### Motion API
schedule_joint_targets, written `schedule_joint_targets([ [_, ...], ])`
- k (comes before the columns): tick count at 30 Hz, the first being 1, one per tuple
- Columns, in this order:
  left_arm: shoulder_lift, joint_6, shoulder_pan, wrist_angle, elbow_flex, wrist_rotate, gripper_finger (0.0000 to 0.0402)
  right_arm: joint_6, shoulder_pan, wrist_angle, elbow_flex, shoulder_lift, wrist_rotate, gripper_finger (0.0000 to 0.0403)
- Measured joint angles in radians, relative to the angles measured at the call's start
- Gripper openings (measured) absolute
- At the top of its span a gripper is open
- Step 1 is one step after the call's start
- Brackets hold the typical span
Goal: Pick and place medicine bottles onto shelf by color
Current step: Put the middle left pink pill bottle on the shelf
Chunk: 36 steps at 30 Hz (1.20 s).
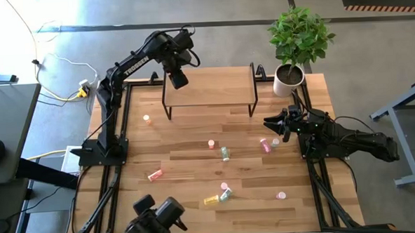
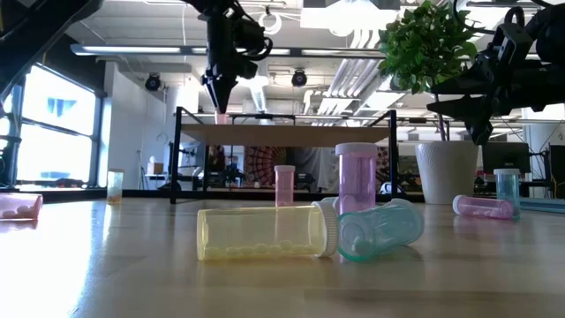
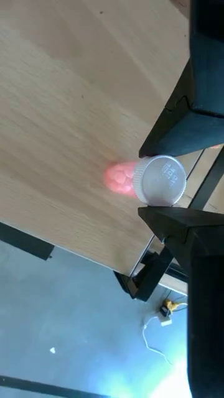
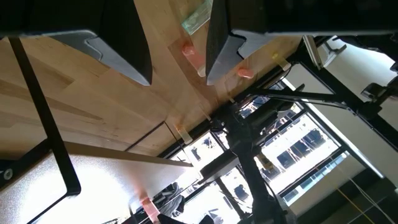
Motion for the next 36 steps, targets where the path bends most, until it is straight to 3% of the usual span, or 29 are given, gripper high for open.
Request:
schedule_joint_targets([
  [18, -0.001, 0.009, -0.001, -0.002, 0.0, 0.006, 0.0116, 0.0, 0.0, 0.0, 0.0, 0.0, 0.0, 0.0142],
  [36, -0.001, 0.019, -0.001, 0.013, 0.0, -0.003, 0.0154, 0.0, 0.0, 0.0, 0.0, 0.0, 0.0, 0.0142],
])
